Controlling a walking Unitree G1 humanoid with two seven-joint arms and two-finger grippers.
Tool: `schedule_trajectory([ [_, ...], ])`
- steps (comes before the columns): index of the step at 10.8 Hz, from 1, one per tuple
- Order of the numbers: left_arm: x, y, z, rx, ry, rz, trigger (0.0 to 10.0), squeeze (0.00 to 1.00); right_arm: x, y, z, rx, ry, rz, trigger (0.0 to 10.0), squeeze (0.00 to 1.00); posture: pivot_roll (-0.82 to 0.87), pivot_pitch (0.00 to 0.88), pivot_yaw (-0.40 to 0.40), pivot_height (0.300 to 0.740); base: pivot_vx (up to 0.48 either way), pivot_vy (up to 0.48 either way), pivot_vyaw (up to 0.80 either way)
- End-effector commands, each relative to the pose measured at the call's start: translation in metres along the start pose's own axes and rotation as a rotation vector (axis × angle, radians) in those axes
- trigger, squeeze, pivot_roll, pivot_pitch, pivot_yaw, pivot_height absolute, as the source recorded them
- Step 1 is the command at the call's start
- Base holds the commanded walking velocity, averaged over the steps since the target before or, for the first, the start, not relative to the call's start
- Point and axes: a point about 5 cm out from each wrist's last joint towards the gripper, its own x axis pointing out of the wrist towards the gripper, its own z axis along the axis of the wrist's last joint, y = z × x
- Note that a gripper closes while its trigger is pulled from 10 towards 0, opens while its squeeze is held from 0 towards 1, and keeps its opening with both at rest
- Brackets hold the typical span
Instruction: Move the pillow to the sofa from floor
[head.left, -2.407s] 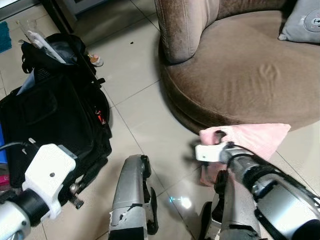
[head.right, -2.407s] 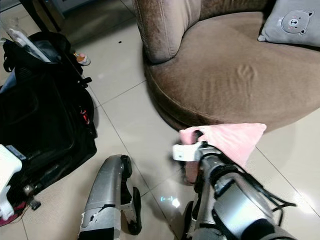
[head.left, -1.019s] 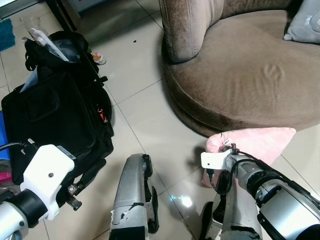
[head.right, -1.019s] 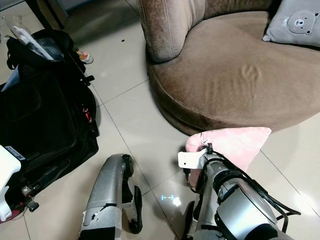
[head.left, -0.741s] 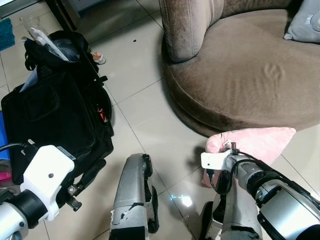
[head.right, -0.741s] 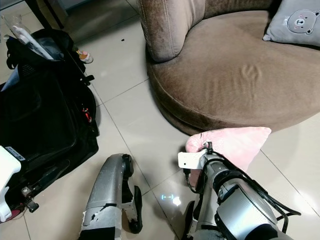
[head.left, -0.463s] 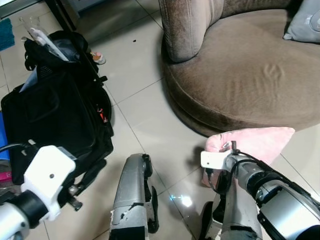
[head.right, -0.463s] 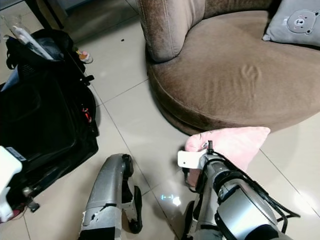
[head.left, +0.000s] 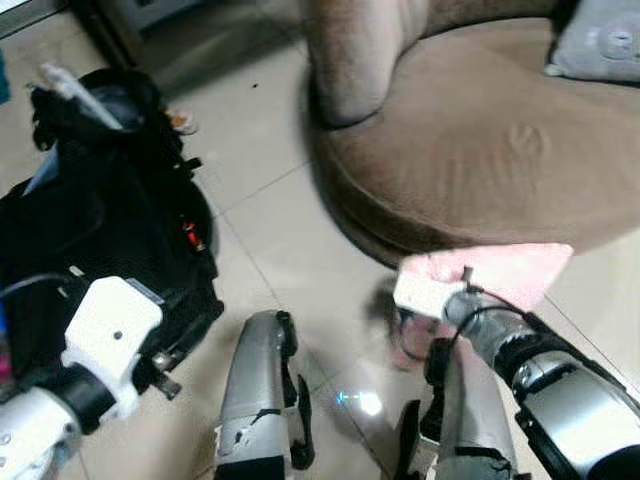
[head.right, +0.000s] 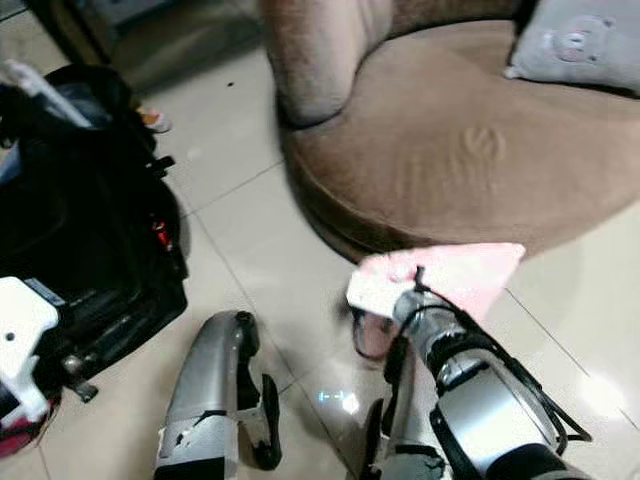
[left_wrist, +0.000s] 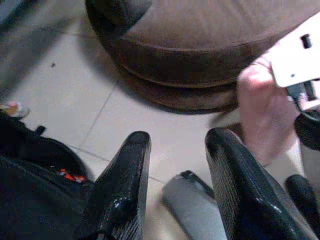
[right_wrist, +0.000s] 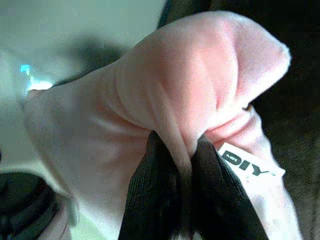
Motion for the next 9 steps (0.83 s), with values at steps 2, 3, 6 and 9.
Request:
schedule_trajectory([
  [2, 0.001, -0.004, -0.005, -0.007, 0.011, -0.001, 10.0, 0.0, 0.0, 0.004, 0.018, 0.052, -0.13, 0.012, 0.0, 0.0, 0.37, 0.257, 0.055, 0.554, 0.0, 0.0, 0.0],
  [3, 0.002, -0.007, -0.006, -0.016, 0.007, 0.001, 10.0, 0.0, -0.002, 0.012, 0.025, 0.06, -0.202, 0.037, 0.0, 0.0, 0.36, 0.251, 0.047, 0.554, 0.0, 0.0, 0.0],
  [6, 0.001, -0.015, -0.014, -0.042, 0.017, 0.004, 10.0, 0.0, -0.024, 0.036, 0.035, 0.071, -0.357, 0.063, 0.0, 0.0, 0.33, 0.237, 0.044, 0.554, 0.0, 0.0, 0.0],
  [9, 0.006, -0.015, -0.024, -0.061, 0.015, 0.072, 10.0, 0.0, -0.068, 0.018, 0.04, 0.157, -0.437, -0.101, 0.0, 0.0, 0.25, 0.214, 0.049, 0.554, 0.0, 0.0, 0.0],
])
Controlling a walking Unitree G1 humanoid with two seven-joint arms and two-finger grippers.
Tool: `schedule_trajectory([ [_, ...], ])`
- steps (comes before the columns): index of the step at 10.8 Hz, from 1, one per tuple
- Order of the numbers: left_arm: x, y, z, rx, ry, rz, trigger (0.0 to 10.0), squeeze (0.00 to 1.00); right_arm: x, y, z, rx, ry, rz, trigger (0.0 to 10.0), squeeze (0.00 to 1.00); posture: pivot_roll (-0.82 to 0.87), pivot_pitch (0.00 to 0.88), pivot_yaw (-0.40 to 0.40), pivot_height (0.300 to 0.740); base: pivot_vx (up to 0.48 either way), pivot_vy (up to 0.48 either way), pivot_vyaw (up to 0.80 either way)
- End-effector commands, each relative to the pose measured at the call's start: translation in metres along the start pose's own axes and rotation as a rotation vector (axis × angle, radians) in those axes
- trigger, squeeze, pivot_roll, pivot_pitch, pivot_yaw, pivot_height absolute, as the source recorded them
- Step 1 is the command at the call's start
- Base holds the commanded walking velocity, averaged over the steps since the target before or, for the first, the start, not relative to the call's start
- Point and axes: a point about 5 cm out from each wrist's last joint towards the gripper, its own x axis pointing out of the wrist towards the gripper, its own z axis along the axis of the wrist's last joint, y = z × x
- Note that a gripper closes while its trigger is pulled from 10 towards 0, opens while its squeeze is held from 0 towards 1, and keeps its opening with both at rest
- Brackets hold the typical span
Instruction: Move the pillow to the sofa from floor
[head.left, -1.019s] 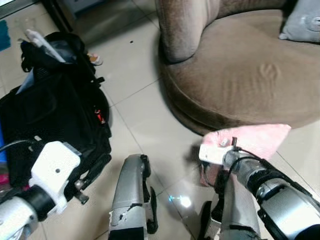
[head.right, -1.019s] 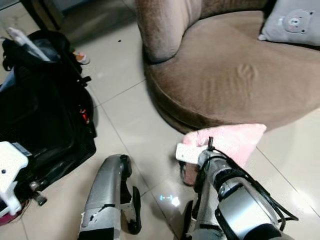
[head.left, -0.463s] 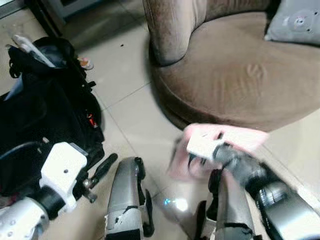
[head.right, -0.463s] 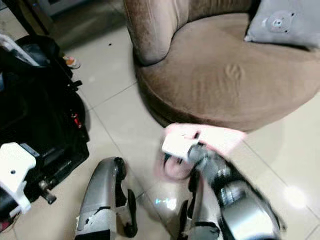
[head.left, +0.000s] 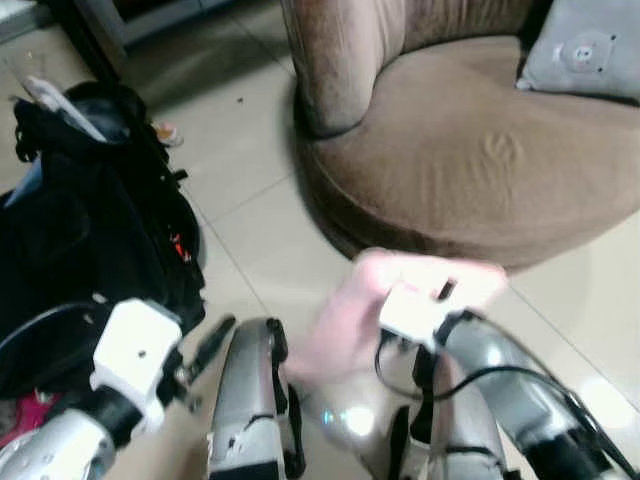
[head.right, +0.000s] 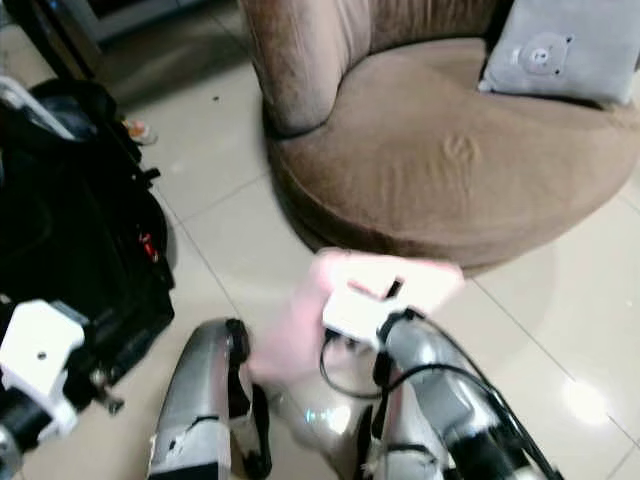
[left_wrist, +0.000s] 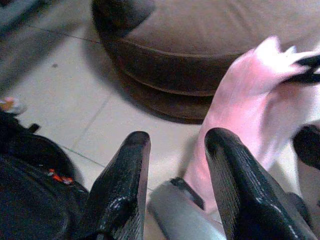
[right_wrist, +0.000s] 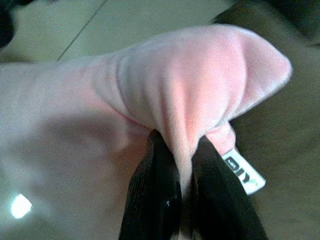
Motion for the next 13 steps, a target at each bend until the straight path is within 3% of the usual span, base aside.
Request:
schedule_trajectory([
  [1, 0.004, 0.001, -0.006, -0.001, 0.008, 0.021, 10.0, 0.0, -0.009, -0.014, 0.022, 0.074, -0.078, -0.074, 0.0, 0.0, 0.19, 0.2, 0.044, 0.554, 0.0, 0.0, 0.0],
  [3, 0.023, 0.006, -0.011, -0.022, -0.037, 0.048, 10.0, 0.0, -0.024, -0.031, 0.059, 0.332, -0.226, -0.167, 0.0, 0.0, 0.08, 0.161, 0.016, 0.554, 0.0, 0.0, 0.0],
  [4, 0.037, 0.009, -0.019, -0.026, -0.043, 0.071, 10.0, 0.0, -0.028, -0.04, 0.062, 0.41, -0.243, -0.202, 0.0, 0.0, 0.03, 0.137, -0.01, 0.554, 0.0, 0.0, 0.0],
  [7, 0.069, 0.018, -0.009, -0.006, -0.131, 0.138, 10.0, 0.0, -0.041, -0.08, 0.075, 0.5, -0.277, -0.324, 0.0, 0.0, -0.05, 0.045, -0.043, 0.554, 0.0, 0.0, 0.0],
  [8, 0.074, 0.016, -0.006, 0.003, -0.141, 0.147, 10.0, 0.0, -0.04, -0.089, 0.074, 0.511, -0.262, -0.387, 10.0, 0.0, -0.05, 0.014, -0.034, 0.554, 0.0, 0.0, 0.0],
  [11, 0.093, 0.017, 0.013, 0.025, -0.202, 0.206, 10.0, 0.0, -0.041, -0.101, 0.077, 0.586, -0.323, -0.44, 10.0, 0.0, -0.07, 0.0, -0.033, 0.559, 0.0, 0.0, 0.0],
  [13, 0.104, 0.019, 0.025, -0.017, -0.256, 0.264, 10.0, 0.0, -0.039, -0.097, 0.072, 0.603, -0.295, -0.474, 10.0, 0.0, -0.08, 0.0, -0.021, 0.584, 0.0, 0.0, 0.0],
])
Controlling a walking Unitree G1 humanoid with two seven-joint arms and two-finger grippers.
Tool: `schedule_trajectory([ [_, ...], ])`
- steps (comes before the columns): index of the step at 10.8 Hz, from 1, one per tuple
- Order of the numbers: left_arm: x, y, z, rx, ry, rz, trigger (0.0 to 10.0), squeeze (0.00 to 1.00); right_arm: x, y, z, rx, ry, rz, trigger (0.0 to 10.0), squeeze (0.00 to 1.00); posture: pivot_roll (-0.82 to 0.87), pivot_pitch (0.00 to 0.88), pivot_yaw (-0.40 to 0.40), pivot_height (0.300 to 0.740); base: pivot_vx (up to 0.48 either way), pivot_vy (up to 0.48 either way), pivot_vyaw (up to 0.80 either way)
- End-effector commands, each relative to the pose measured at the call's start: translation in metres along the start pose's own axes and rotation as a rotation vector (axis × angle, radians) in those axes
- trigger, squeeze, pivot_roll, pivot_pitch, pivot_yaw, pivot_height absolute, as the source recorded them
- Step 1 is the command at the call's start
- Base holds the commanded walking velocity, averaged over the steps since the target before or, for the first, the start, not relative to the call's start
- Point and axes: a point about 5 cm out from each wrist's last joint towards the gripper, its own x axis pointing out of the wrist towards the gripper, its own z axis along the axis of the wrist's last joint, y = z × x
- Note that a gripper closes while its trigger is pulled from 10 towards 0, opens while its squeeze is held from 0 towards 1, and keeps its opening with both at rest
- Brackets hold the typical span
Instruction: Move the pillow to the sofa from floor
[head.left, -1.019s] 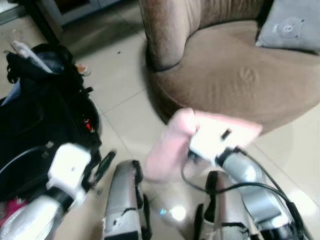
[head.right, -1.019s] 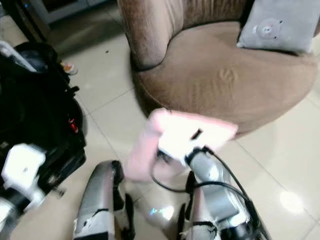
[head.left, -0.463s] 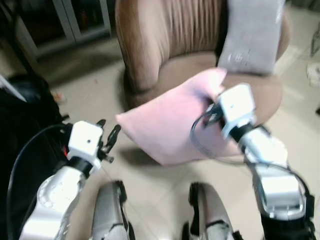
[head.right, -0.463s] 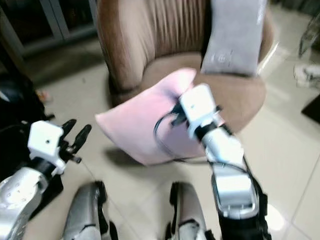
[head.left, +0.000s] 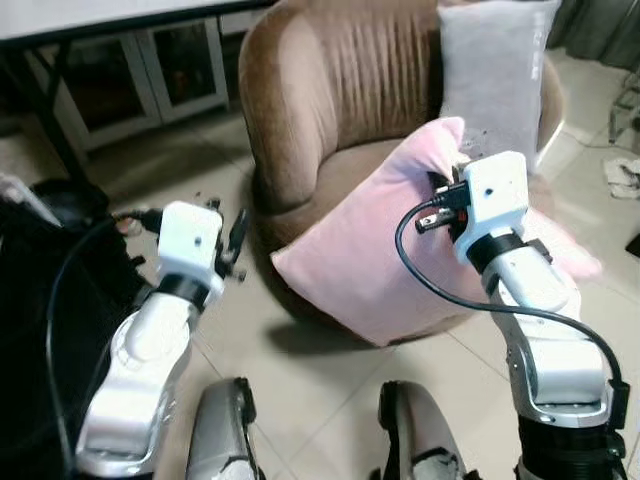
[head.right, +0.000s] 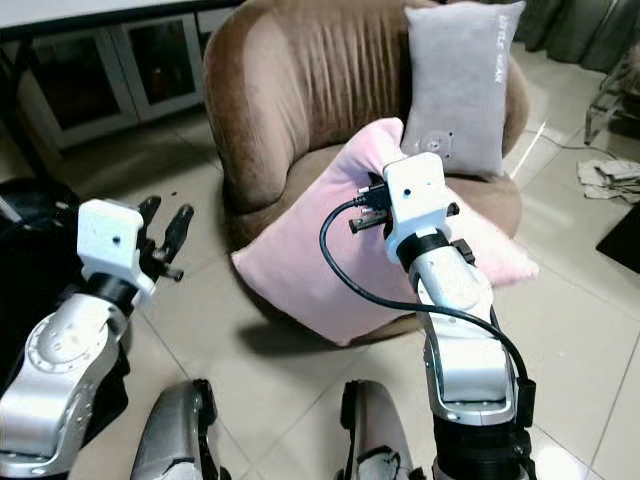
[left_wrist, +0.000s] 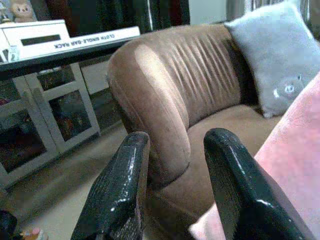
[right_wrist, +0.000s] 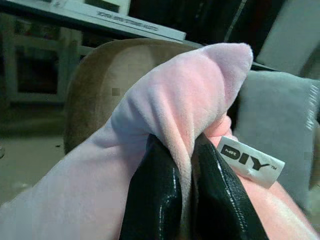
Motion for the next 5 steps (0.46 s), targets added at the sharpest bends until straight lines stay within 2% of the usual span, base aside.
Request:
schedule_trajectory([
  [1, 0.0, 0.003, -0.003, -0.012, 0.011, 0.043, 10.0, 0.0, -0.004, -0.004, -0.002, 0.018, -0.017, -0.049, 10.0, 0.0, -0.07, 0.0, -0.004, 0.599, 0.0, 0.0, 0.0],
  [4, -0.008, 0.011, -0.014, -0.043, -0.02, 0.126, 10.0, 0.0, -0.022, -0.02, -0.047, 0.11, 0.113, -0.147, 10.0, 0.0, -0.05, 0.0, 0.013, 0.639, 0.0, 0.0, 0.0],
  [5, -0.012, 0.013, -0.017, -0.048, -0.035, 0.127, 10.0, 0.0, -0.024, -0.024, -0.052, 0.118, 0.111, -0.167, 10.0, 0.0, -0.05, 0.0, 0.017, 0.649, 0.0, 0.0, 0.0],
])
